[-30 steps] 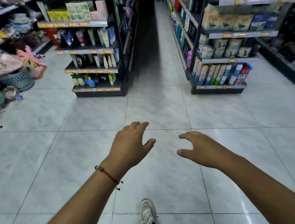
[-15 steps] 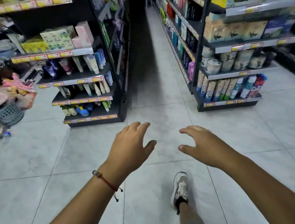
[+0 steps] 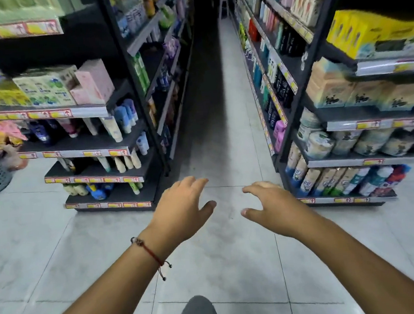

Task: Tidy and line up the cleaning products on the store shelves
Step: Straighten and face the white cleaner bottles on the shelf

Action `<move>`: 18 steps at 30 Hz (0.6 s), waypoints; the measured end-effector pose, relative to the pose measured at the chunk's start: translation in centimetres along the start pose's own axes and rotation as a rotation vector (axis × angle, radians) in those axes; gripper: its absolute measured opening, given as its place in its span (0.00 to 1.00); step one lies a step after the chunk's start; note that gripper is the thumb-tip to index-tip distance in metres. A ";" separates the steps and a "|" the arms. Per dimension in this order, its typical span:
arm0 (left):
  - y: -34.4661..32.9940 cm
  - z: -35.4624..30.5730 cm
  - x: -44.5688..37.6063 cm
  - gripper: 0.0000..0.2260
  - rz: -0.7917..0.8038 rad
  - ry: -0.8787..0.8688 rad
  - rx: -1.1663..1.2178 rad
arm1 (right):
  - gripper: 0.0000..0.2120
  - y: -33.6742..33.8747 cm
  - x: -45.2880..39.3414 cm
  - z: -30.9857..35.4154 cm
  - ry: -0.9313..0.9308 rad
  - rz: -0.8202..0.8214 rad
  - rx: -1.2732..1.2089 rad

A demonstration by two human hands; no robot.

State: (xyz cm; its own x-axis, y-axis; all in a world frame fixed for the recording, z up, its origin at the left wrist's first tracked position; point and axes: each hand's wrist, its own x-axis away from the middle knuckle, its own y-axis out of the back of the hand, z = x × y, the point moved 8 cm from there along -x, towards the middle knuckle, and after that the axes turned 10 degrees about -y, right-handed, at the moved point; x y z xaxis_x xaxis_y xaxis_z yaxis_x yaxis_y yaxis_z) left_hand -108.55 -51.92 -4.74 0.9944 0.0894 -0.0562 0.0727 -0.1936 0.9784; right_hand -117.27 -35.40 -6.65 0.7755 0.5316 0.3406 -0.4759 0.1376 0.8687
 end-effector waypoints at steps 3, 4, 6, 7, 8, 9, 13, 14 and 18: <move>0.1 2.3 -6.9 0.27 -0.022 -0.004 0.016 | 0.28 3.4 -7.0 -0.2 0.019 -0.014 -0.004; 0.0 3.2 -9.2 0.27 -0.025 -0.006 0.020 | 0.28 4.2 -9.3 -0.4 0.019 -0.017 -0.012; -0.5 5.2 -13.9 0.28 -0.032 -0.006 0.022 | 0.28 5.7 -14.2 -0.9 0.016 -0.021 -0.025; -0.8 6.2 -16.3 0.28 -0.035 -0.008 0.021 | 0.28 6.3 -16.8 -1.1 0.019 -0.027 -0.024; -1.3 7.3 -18.8 0.28 -0.033 -0.012 0.020 | 0.28 6.9 -19.5 -1.2 0.020 -0.029 -0.019; -1.7 8.5 -21.3 0.28 -0.027 -0.017 0.017 | 0.28 7.5 -22.3 -1.2 0.021 -0.032 -0.018; -2.6 13.6 -31.9 0.28 -0.011 -0.032 0.016 | 0.28 10.5 -33.5 -0.7 0.016 -0.023 -0.022; -2.4 14.8 -34.7 0.28 -0.002 -0.038 0.014 | 0.28 11.6 -36.1 -0.5 0.010 -0.017 -0.028; -0.9 18.3 -45.6 0.29 0.024 -0.076 0.015 | 0.28 16.8 -45.4 -0.1 -0.014 -0.026 -0.050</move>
State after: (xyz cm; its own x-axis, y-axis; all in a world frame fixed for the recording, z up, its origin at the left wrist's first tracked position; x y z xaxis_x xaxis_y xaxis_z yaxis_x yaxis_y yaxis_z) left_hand -152.51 -73.66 -6.68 0.9988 0.0100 -0.0483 0.0493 -0.2091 0.9767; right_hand -160.51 -57.19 -7.60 0.7933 0.5156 0.3237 -0.4754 0.1926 0.8584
